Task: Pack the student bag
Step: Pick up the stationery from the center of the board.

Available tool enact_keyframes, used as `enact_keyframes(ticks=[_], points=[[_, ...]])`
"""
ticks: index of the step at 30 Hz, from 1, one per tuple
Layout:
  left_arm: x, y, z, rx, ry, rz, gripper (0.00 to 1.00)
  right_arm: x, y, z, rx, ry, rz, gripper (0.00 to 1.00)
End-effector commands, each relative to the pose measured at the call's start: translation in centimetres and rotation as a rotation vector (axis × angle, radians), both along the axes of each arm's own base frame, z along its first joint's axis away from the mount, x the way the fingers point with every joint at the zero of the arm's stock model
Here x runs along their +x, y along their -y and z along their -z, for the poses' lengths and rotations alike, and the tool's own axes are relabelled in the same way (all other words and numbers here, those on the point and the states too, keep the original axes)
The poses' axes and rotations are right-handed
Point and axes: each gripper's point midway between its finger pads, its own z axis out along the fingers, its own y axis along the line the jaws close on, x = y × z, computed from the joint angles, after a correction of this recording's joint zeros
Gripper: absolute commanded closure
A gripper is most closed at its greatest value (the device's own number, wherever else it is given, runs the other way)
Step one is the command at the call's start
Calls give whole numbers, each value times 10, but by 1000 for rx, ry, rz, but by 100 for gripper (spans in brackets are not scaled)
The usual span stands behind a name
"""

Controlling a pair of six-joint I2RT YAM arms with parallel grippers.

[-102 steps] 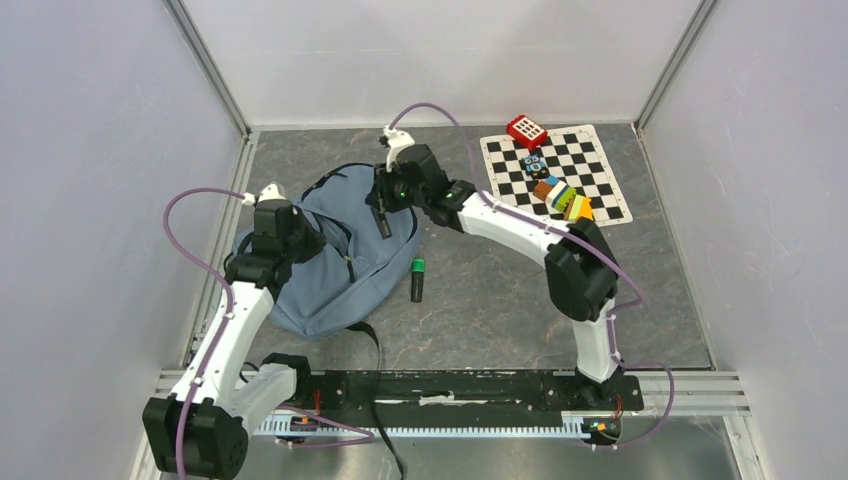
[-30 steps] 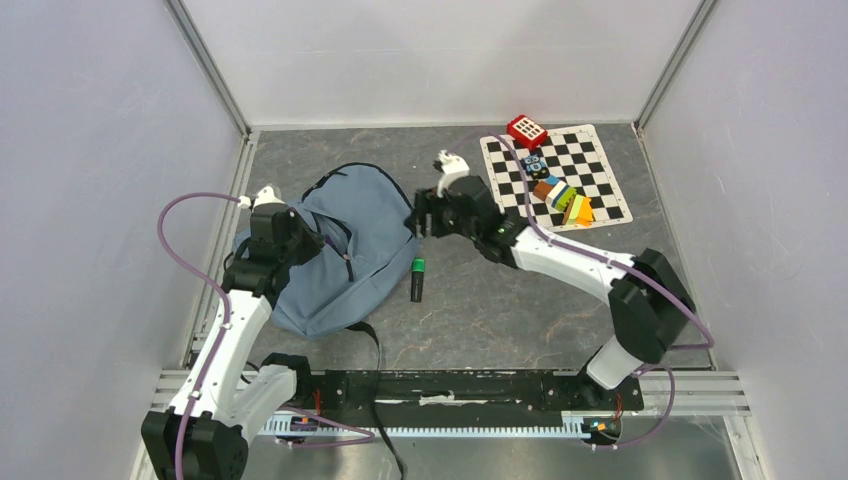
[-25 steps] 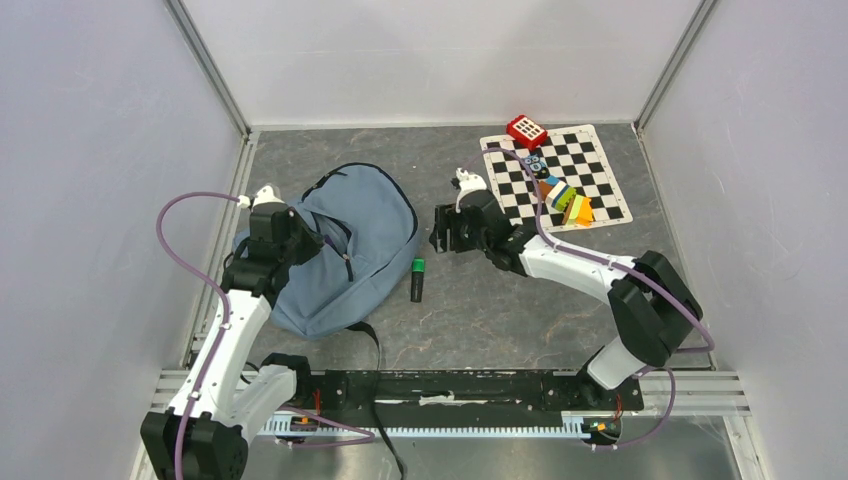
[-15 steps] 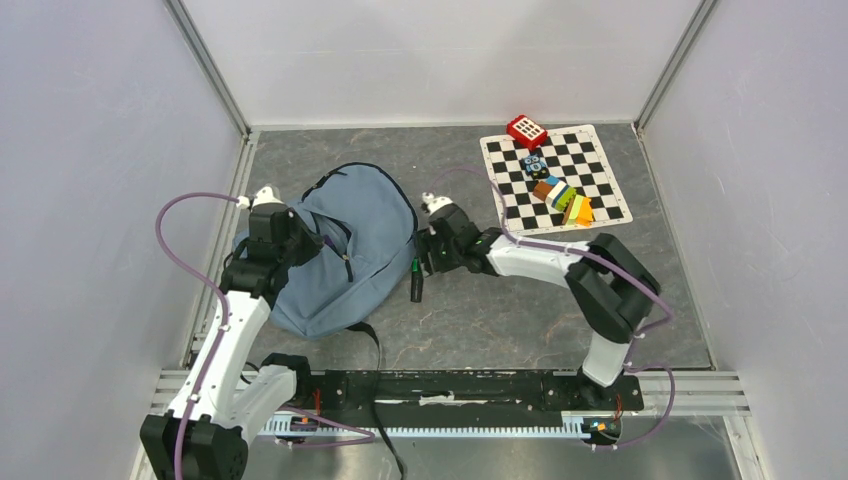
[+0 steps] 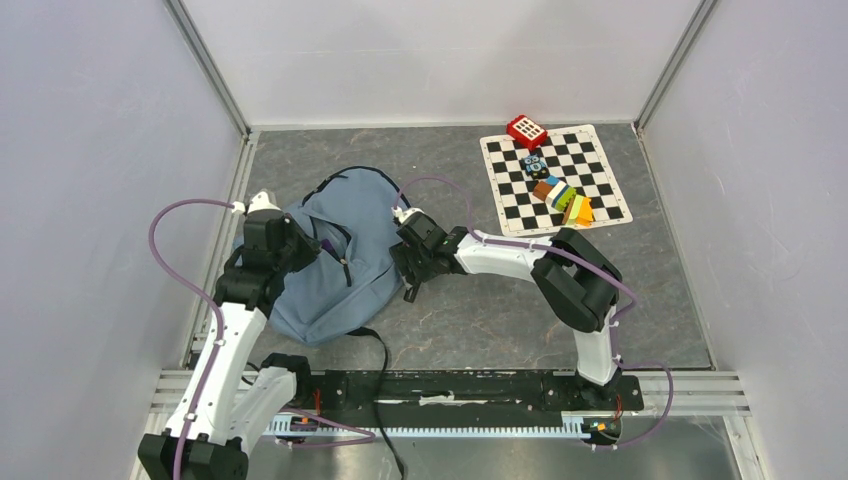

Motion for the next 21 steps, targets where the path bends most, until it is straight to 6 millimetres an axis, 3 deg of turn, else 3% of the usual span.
enact_keyframes(ticks=[1, 9, 16, 21], points=[[0, 5, -23, -29, 59, 15, 98, 8, 10, -1, -47, 35, 33, 24], [2, 5, -24, -28, 64, 15, 98, 11, 20, 17, -120, 35, 37, 30], [2, 4, -24, -18, 69, 18, 98, 17, 38, 16, -187, 55, 61, 46], [2, 5, -24, -13, 71, 30, 98, 27, 68, 18, -218, 57, 124, 65]])
